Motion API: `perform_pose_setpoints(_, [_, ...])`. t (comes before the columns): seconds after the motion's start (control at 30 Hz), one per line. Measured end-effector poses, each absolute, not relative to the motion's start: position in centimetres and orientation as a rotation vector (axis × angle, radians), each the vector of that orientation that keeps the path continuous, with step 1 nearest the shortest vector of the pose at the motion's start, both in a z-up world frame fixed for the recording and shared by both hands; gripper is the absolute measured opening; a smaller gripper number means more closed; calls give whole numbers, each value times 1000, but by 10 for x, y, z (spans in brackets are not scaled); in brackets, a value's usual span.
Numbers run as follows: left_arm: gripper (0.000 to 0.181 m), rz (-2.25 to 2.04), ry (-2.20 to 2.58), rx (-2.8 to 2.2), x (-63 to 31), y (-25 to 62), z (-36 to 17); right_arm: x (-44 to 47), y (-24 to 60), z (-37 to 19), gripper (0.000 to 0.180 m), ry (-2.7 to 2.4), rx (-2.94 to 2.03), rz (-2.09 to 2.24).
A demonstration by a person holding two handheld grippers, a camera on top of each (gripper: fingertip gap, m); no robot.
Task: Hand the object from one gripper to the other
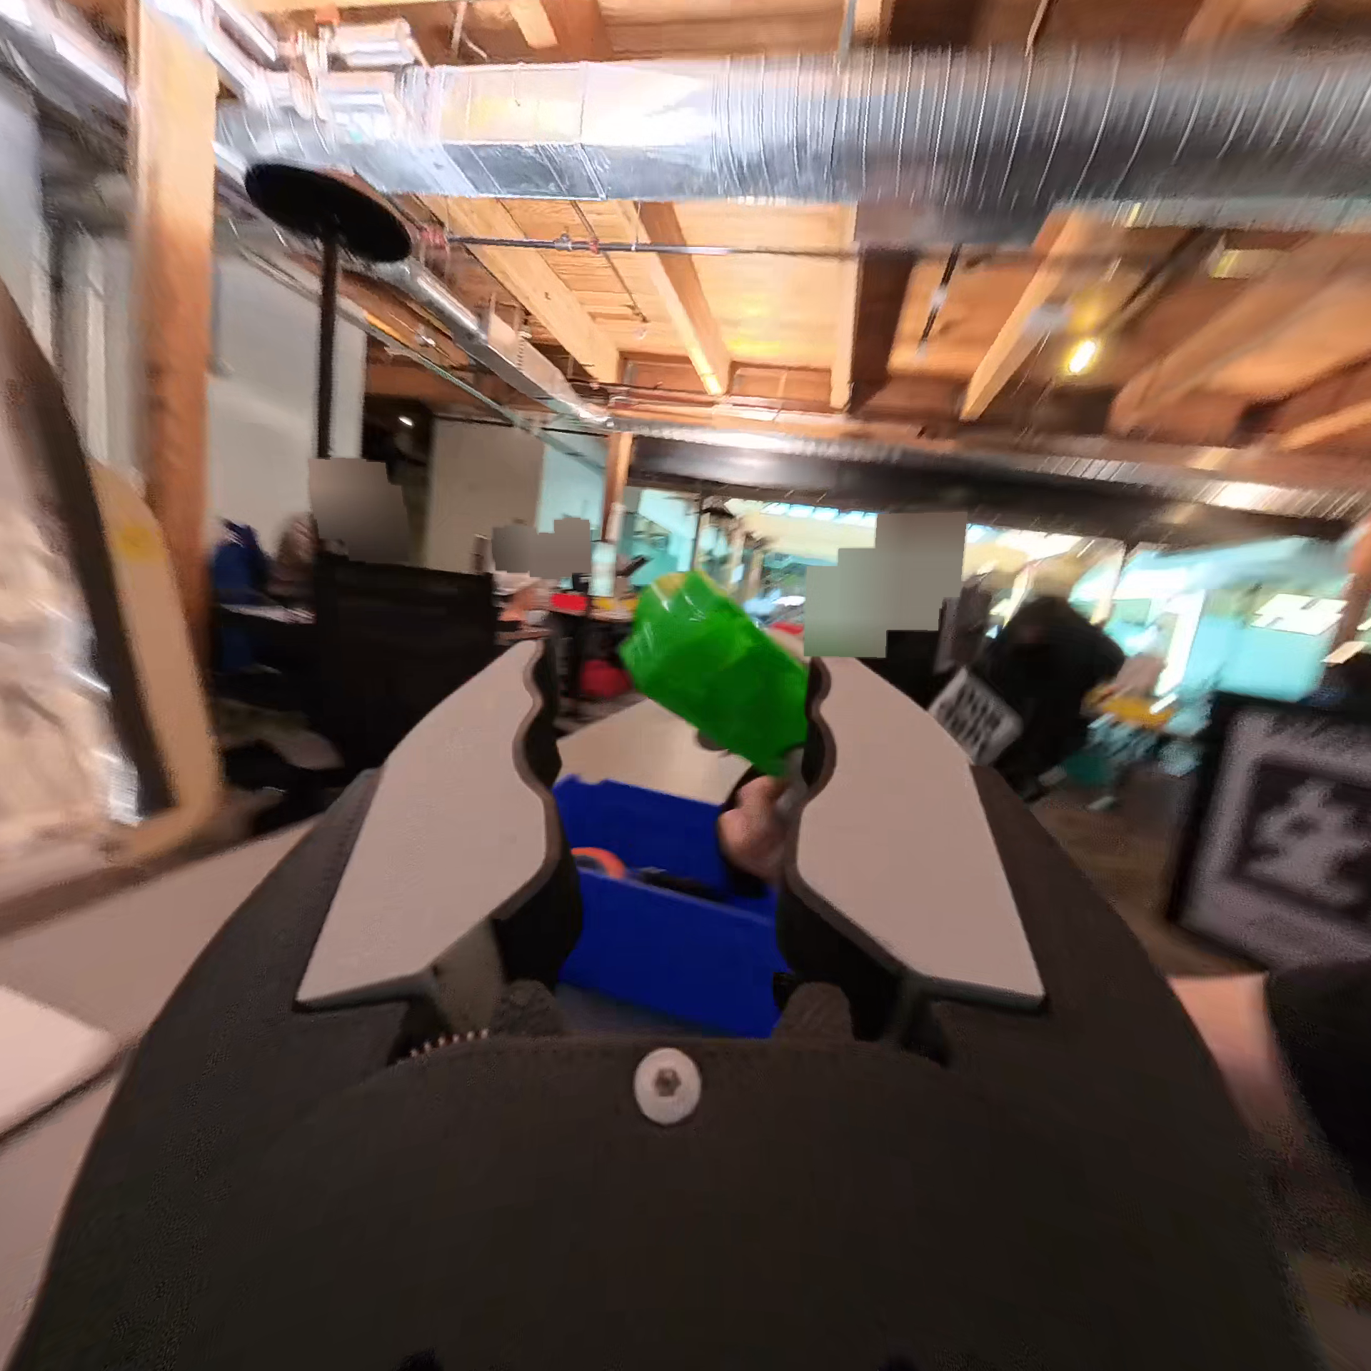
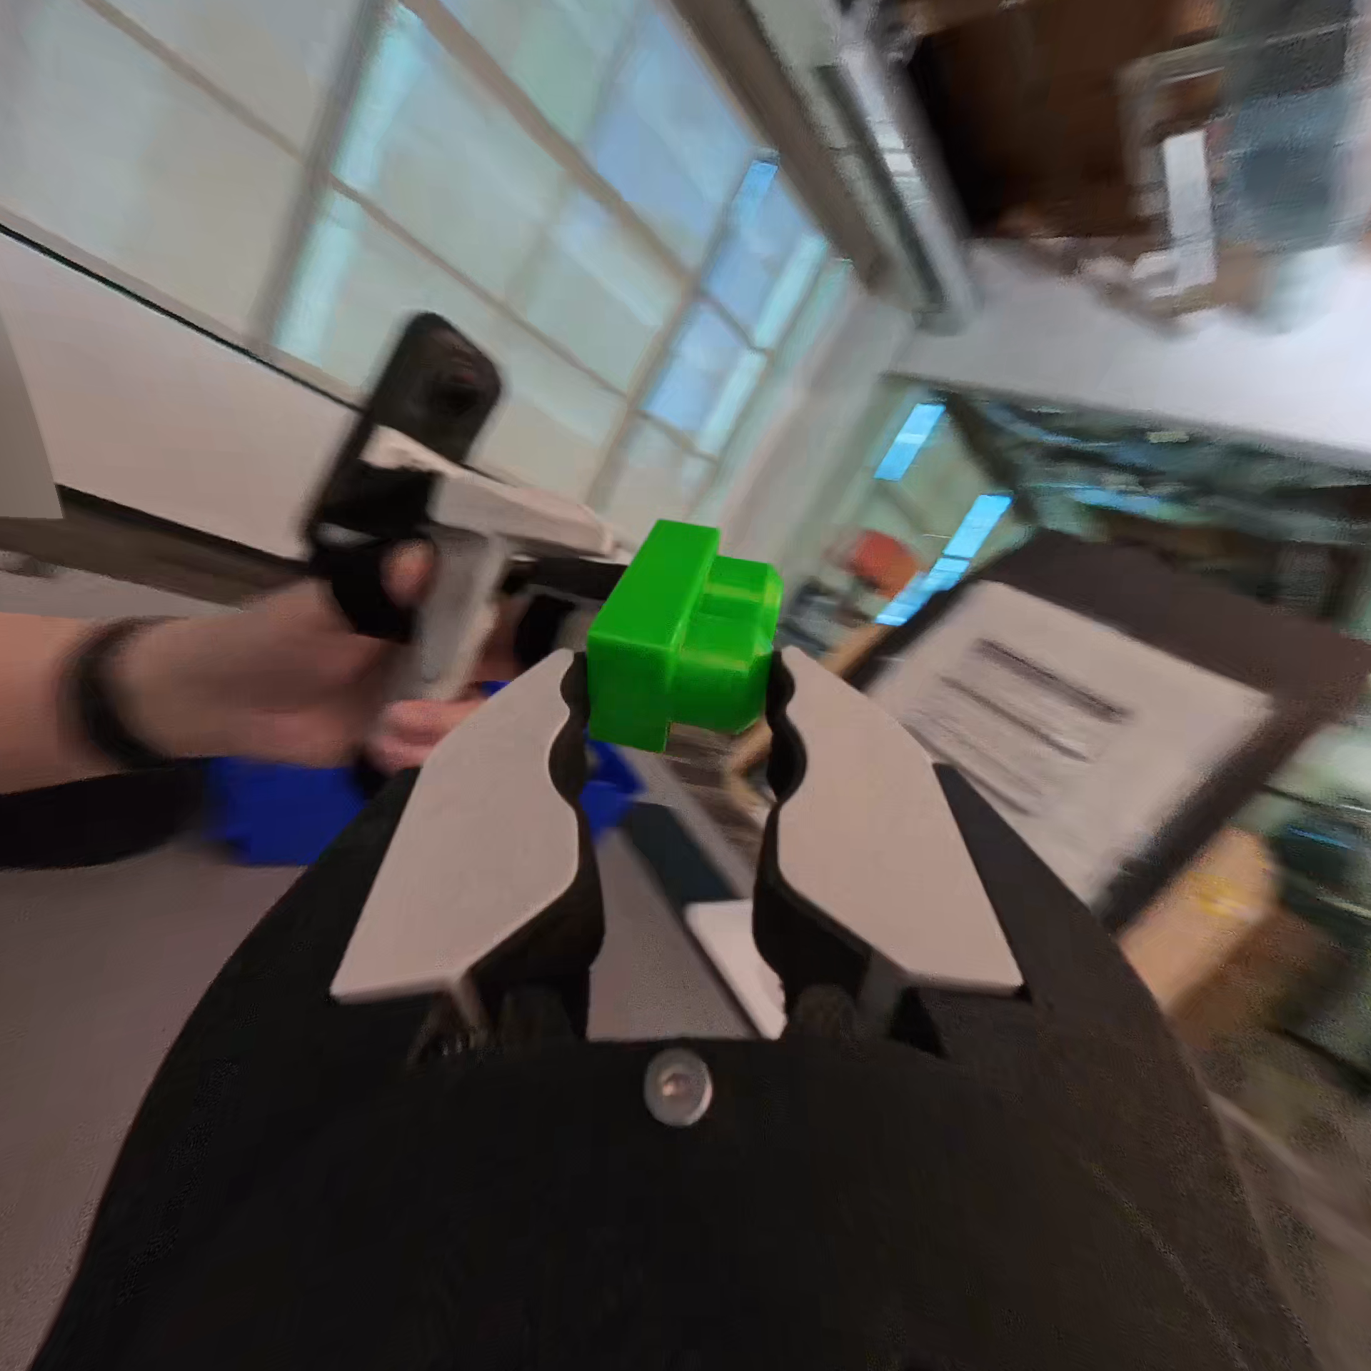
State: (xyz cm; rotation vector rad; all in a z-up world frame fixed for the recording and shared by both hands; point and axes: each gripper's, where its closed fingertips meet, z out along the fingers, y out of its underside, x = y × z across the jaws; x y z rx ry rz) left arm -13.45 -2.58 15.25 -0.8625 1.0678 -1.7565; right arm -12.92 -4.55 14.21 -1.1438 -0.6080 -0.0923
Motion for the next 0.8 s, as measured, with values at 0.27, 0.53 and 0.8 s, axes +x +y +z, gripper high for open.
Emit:
perform_pose_setpoints(0.27, [68,-1476,1576,-548,-154,-76,129,-149,-82,135,47,-895,-1214,331])
perform_pose_setpoints(0.53, [59,-1479,1669,-486,-160,-94,118,-157,-91,119,47,-1016,-1265,424])
perform_pose_setpoints(0.8, [39,-1372,1556,-560,-151,-75,128,-144,-77,118,46,-968,-1229,268])
